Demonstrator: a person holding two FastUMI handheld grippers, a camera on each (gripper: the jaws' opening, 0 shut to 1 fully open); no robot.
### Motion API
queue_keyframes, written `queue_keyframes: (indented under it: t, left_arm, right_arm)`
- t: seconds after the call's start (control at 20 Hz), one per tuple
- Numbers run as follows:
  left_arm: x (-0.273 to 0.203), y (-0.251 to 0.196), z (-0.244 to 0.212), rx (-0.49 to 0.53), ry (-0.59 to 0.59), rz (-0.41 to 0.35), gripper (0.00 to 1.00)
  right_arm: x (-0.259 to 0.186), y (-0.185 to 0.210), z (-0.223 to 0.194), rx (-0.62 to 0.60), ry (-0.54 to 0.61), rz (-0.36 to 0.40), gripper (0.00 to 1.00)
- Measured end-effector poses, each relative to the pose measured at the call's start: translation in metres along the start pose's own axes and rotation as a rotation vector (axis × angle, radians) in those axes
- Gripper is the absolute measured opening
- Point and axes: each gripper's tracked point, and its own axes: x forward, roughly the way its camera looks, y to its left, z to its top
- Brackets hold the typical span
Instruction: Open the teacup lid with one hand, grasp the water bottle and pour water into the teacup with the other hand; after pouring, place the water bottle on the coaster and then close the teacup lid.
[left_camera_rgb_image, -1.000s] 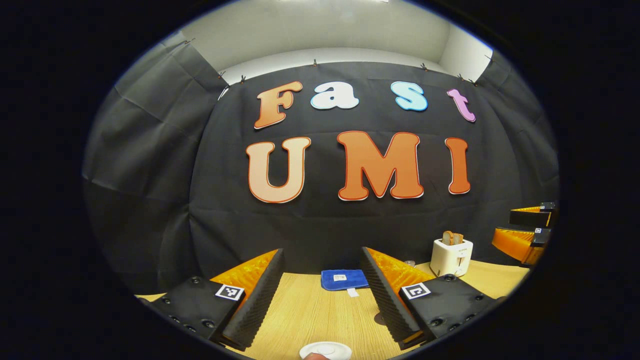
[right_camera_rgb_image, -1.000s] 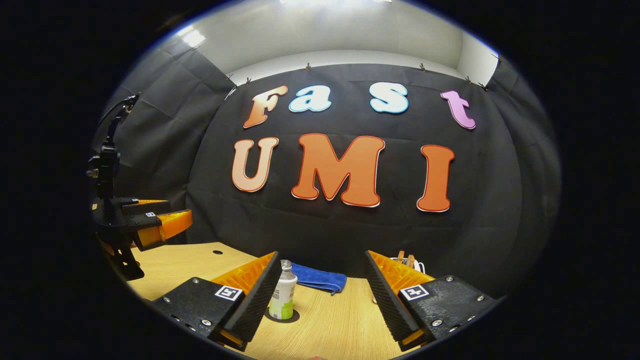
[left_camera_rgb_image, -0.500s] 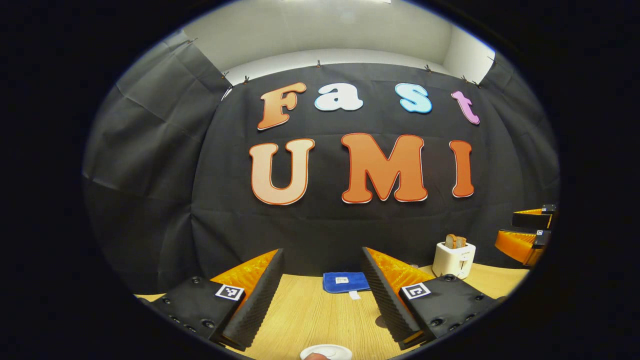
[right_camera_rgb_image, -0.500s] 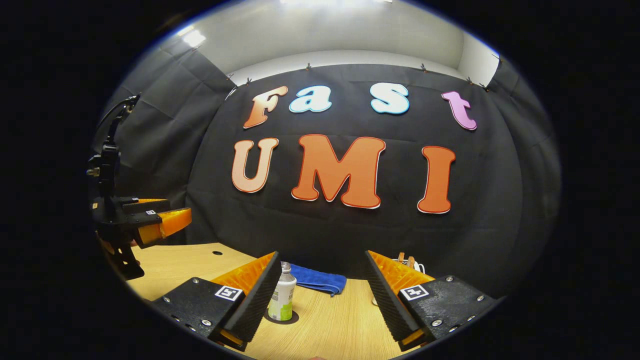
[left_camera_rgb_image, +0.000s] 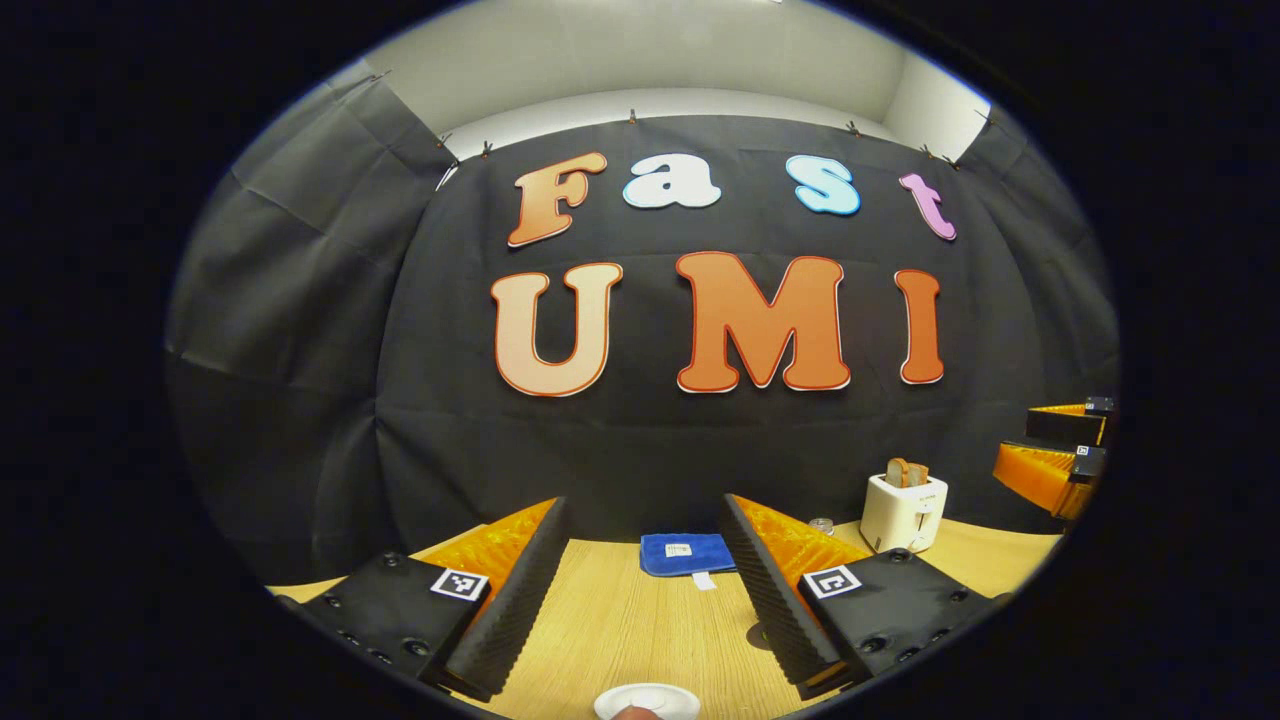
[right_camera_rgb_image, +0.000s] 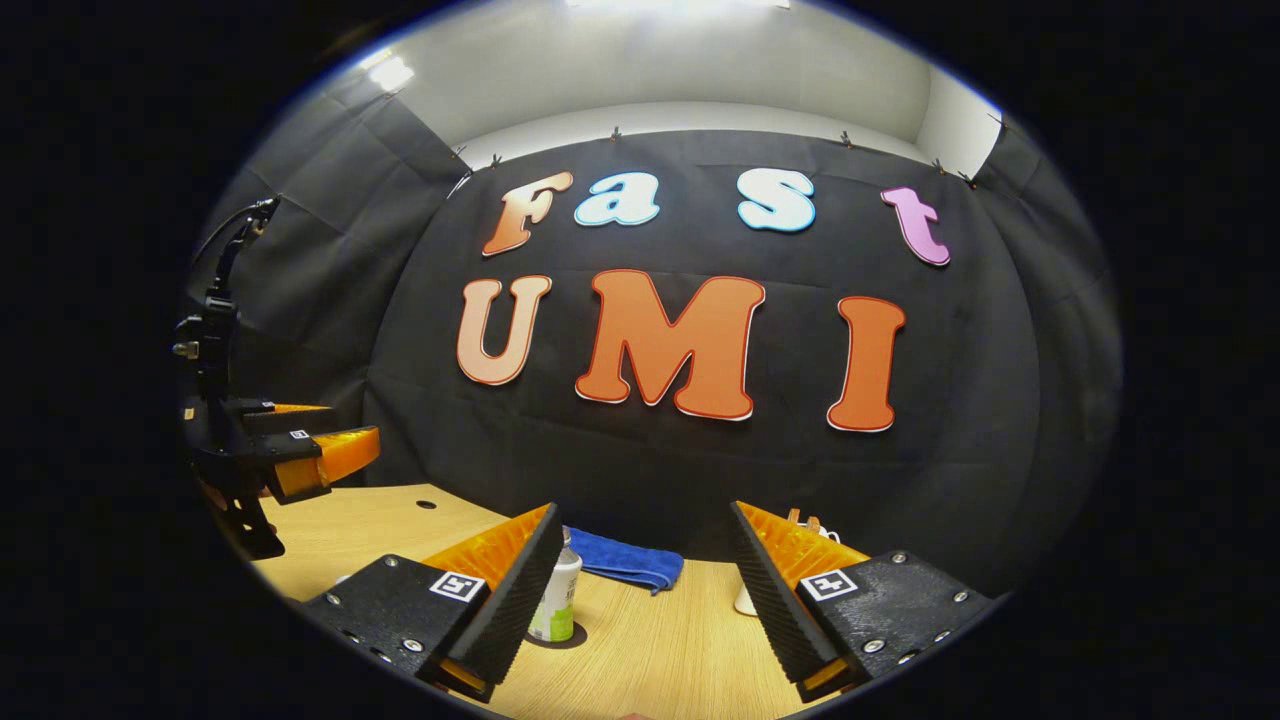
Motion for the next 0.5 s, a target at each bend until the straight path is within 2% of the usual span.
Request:
queue_keyframes:
  t: [0.1,0.15,0.25,0.35,0.4,0.5]
  left_arm:
    - [-0.0002,-0.0039,0.0000,-0.002,0.001,-0.014,0.99]
    - [-0.0004,-0.0044,0.0011,-0.004,0.000,-0.017,0.95]
    - [-0.0005,-0.0027,0.0027,-0.001,-0.006,-0.010,0.99]
    - [-0.0014,-0.0013,0.0053,0.007,-0.012,0.000,0.95]
    - [-0.0021,-0.0024,0.0061,0.008,-0.015,-0.003,1.00]
    - [-0.0024,-0.0048,0.0061,0.008,-0.015,-0.008,0.95]
  right_arm:
    - [0.0000,-0.0009,0.0011,-0.001,-0.001,-0.001,0.99]
    - [-0.0007,-0.0004,0.0006,0.002,0.000,0.000,0.99]
    - [-0.0011,-0.0022,-0.0010,0.002,0.005,-0.001,0.99]
    - [-0.0013,-0.0044,-0.0026,-0.003,0.007,-0.009,0.99]
    - [-0.0019,-0.0058,-0.0025,-0.004,0.007,-0.009,0.99]
    - [-0.0022,-0.0068,-0.0048,-0.004,0.014,-0.011,0.99]
